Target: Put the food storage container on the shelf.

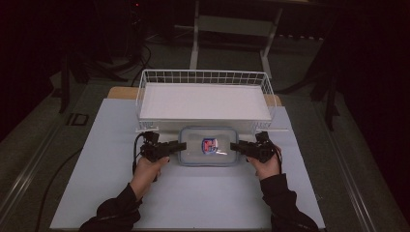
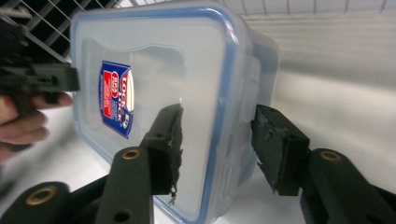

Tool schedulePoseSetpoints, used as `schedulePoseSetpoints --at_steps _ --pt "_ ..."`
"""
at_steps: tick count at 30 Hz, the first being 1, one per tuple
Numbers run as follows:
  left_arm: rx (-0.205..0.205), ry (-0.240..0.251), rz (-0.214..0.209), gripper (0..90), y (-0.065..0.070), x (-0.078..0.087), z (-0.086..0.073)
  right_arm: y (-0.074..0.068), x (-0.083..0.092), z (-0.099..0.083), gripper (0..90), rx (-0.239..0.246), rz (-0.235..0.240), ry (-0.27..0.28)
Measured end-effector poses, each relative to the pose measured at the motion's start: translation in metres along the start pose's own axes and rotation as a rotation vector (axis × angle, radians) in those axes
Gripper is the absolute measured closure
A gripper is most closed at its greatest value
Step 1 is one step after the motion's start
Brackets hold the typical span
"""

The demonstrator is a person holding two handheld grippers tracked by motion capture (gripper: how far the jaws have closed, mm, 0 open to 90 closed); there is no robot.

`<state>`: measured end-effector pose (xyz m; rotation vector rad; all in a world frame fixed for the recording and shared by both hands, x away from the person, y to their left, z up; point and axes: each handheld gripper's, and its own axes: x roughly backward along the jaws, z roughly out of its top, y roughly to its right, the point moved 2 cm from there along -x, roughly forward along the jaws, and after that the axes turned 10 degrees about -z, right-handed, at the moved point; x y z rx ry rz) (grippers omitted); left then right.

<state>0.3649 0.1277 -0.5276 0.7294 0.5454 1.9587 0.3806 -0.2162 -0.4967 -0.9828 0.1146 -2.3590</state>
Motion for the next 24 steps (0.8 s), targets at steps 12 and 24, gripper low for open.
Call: schedulePoseSetpoints --at_steps 12,24 --pt "-0.063 0.046 0.107 48.0 0.002 -0.006 0.009 0.001 -0.005 -0.001 42.4 -0.035 -0.060 0.065" --pt "-0.041 0.072 0.142 45.1 0.000 -0.011 0.014 0.001 -0.011 0.006 39.8 -0.067 -0.112 0.087"
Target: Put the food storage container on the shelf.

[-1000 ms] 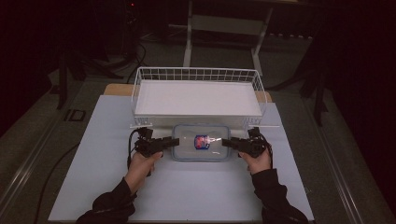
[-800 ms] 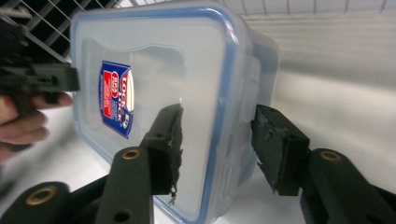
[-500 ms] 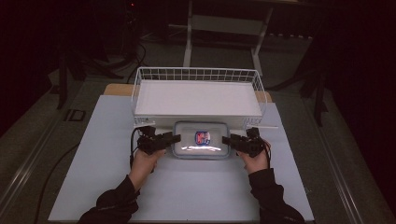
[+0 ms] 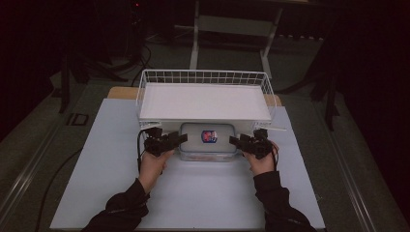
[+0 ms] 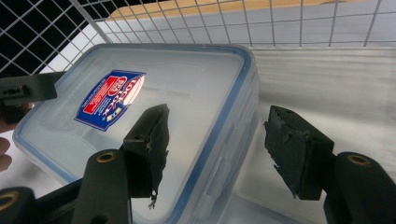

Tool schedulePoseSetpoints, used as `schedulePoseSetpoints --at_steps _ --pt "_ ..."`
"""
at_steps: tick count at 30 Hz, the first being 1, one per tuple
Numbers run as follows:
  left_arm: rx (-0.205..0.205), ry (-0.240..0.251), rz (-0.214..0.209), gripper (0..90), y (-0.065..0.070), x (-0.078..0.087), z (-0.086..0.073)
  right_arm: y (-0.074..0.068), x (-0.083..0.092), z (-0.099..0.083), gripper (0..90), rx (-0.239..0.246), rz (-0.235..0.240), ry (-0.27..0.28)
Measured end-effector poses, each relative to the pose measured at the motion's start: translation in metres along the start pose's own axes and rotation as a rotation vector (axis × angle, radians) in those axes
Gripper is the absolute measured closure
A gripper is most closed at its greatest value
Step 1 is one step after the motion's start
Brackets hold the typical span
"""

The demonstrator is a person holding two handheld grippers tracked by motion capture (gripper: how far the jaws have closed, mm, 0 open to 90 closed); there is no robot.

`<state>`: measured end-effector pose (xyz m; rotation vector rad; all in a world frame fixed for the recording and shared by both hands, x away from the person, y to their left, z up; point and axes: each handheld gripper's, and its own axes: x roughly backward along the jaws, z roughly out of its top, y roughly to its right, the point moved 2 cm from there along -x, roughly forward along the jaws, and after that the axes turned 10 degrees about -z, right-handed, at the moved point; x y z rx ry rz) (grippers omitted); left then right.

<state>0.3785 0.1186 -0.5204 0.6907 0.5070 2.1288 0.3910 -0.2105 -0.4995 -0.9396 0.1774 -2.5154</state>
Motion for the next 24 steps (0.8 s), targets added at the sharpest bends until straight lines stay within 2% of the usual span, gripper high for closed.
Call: schedulePoseSetpoints --at_steps 2,5,8,11,14,15,20,22,23,24 --pt "-0.015 -0.006 0.004 42.8 0.002 0.003 -0.001 -0.001 0.001 -0.001 39.8 0.030 -0.001 0.018" --pt "-0.017 -0.003 0.015 41.0 0.004 0.007 -0.001 -0.001 0.006 -0.003 39.4 0.017 0.010 0.024" --pt "-0.016 -0.005 0.007 40.9 0.009 0.014 -0.001 -0.003 0.011 -0.004 39.2 0.024 0.018 0.030" --pt "-0.031 -0.011 -0.018 39.2 0.016 0.022 0.000 -0.008 0.024 -0.006 39.7 0.033 0.038 0.042" --pt "-0.064 -0.030 -0.022 38.3 0.025 0.032 -0.001 -0.014 0.032 -0.009 40.3 0.048 0.056 0.045" --pt "-0.064 -0.030 -0.022 38.3 0.025 0.032 -0.001 -0.017 0.035 -0.010 40.5 0.056 0.068 0.048" --pt "-0.068 -0.035 -0.052 38.3 0.032 0.046 -0.007 -0.029 0.047 -0.014 41.9 0.087 0.095 0.071" --pt "-0.068 -0.044 -0.067 34.6 0.035 0.050 -0.009 -0.038 0.053 -0.019 46.4 0.098 0.116 0.076" --pt "-0.074 -0.052 -0.083 34.6 0.036 0.052 -0.011 -0.038 0.053 -0.019 46.4 0.098 0.116 0.076" --pt "-0.090 -0.062 -0.102 34.1 0.037 0.054 -0.013 -0.044 0.055 -0.023 51.1 0.107 0.115 0.077"
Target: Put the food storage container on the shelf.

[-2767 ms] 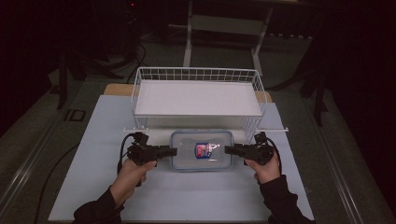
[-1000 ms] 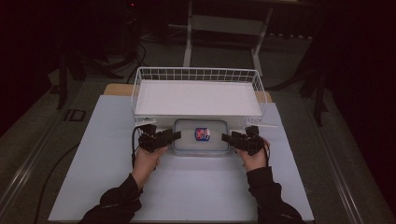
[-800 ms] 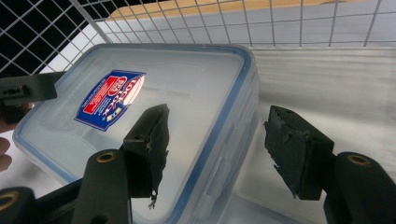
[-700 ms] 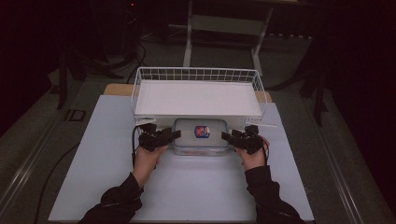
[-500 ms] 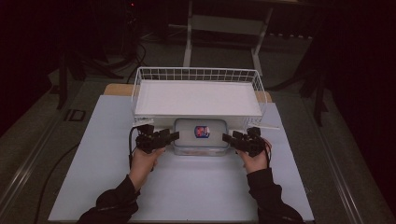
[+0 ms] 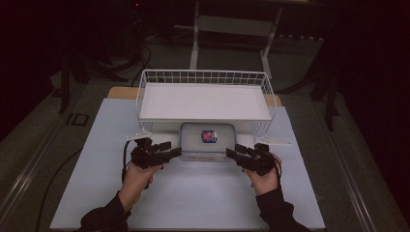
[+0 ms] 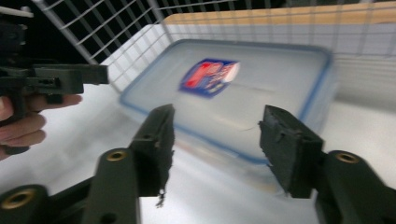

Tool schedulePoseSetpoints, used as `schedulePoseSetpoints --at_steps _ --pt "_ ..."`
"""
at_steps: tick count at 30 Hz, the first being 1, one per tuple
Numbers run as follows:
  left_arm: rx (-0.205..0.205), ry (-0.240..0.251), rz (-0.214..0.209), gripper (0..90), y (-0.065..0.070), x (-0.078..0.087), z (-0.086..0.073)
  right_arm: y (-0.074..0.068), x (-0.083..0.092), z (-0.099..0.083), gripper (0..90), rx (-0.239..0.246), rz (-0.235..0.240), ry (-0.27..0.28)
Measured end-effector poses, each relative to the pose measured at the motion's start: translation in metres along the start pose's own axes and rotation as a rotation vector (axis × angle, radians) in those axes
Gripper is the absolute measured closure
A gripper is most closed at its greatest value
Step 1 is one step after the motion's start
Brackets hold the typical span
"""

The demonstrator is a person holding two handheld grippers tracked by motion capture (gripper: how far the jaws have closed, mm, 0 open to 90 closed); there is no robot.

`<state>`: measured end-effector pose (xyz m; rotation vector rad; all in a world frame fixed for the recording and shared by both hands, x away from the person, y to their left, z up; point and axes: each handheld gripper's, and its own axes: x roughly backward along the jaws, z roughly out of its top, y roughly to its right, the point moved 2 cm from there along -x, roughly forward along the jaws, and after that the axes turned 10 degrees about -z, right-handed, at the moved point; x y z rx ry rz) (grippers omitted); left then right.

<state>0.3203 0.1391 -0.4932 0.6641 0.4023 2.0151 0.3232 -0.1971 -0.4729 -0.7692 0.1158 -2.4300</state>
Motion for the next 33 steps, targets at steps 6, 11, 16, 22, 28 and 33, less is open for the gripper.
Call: schedulePoseSetpoints --at_steps 6,11,16,22,28,33 --pt "-0.006 0.006 -0.067 27.1 0.009 0.012 -0.015 -0.019 -0.004 -0.011 67.2 0.024 0.039 -0.022" --pt "-0.017 0.013 -0.065 9.2 0.013 0.020 -0.025 -0.036 -0.023 -0.026 89.5 0.058 0.054 -0.087" --pt "-0.049 -0.010 -0.011 0.0 0.016 0.022 -0.030 -0.043 -0.037 -0.033 90.0 0.068 0.046 -0.122" --pt "-0.091 -0.023 0.005 0.0 0.019 0.020 -0.033 -0.042 -0.052 -0.036 90.0 0.065 0.023 -0.139" --pt "-0.081 -0.010 0.008 0.0 0.016 0.019 -0.035 -0.037 -0.065 -0.033 90.0 0.043 0.006 -0.143" --pt "-0.074 0.003 0.018 0.0 0.014 0.021 -0.035 -0.037 -0.071 -0.033 90.0 0.046 -0.004 -0.138"
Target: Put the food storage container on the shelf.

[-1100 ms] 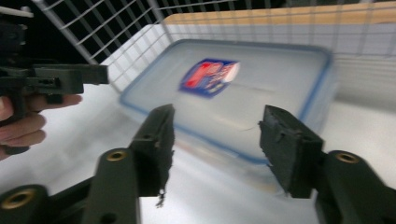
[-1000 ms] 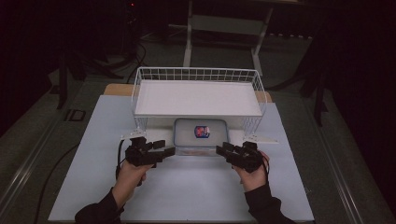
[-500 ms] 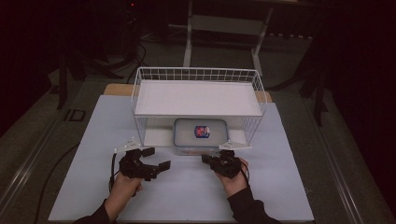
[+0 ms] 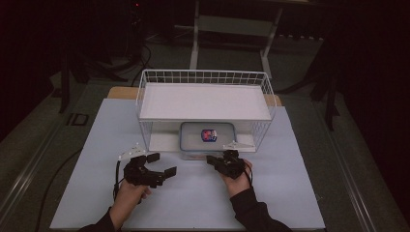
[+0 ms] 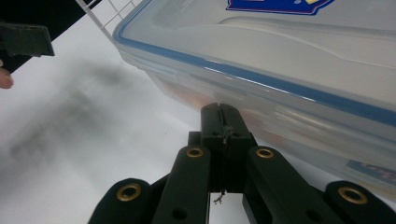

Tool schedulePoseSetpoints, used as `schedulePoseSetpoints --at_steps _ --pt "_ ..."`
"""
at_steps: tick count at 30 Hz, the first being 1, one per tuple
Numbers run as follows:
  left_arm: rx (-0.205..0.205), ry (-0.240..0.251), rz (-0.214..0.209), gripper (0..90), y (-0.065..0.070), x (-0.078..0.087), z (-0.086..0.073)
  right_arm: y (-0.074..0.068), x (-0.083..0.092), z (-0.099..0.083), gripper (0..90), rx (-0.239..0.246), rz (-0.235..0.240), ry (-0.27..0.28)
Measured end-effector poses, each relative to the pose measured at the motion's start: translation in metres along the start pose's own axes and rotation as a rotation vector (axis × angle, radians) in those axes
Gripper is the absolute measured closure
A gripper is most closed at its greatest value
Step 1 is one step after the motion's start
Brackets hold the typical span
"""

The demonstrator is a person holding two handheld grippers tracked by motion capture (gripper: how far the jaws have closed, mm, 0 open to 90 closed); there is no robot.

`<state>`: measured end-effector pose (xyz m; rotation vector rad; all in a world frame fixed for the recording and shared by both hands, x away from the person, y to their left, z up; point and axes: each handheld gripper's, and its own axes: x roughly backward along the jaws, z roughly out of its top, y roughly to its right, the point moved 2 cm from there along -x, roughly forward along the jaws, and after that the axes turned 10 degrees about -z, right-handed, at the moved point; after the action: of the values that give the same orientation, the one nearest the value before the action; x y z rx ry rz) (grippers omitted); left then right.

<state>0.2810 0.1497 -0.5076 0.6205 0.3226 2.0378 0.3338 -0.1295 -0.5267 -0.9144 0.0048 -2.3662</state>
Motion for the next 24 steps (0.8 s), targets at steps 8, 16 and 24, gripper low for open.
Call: schedulePoseSetpoints --at_steps 8,16,24 --pt "-0.017 -0.004 0.006 0.0 0.000 -0.001 -0.002 0.002 -0.013 0.012 89.9 0.002 -0.019 0.010" --pt "-0.025 -0.004 0.009 0.0 -0.001 -0.001 -0.002 0.006 -0.027 0.024 89.9 -0.006 -0.039 0.016" --pt "-0.022 0.002 0.015 0.0 -0.001 0.000 -0.004 0.014 -0.035 0.031 89.9 -0.028 -0.068 0.033"
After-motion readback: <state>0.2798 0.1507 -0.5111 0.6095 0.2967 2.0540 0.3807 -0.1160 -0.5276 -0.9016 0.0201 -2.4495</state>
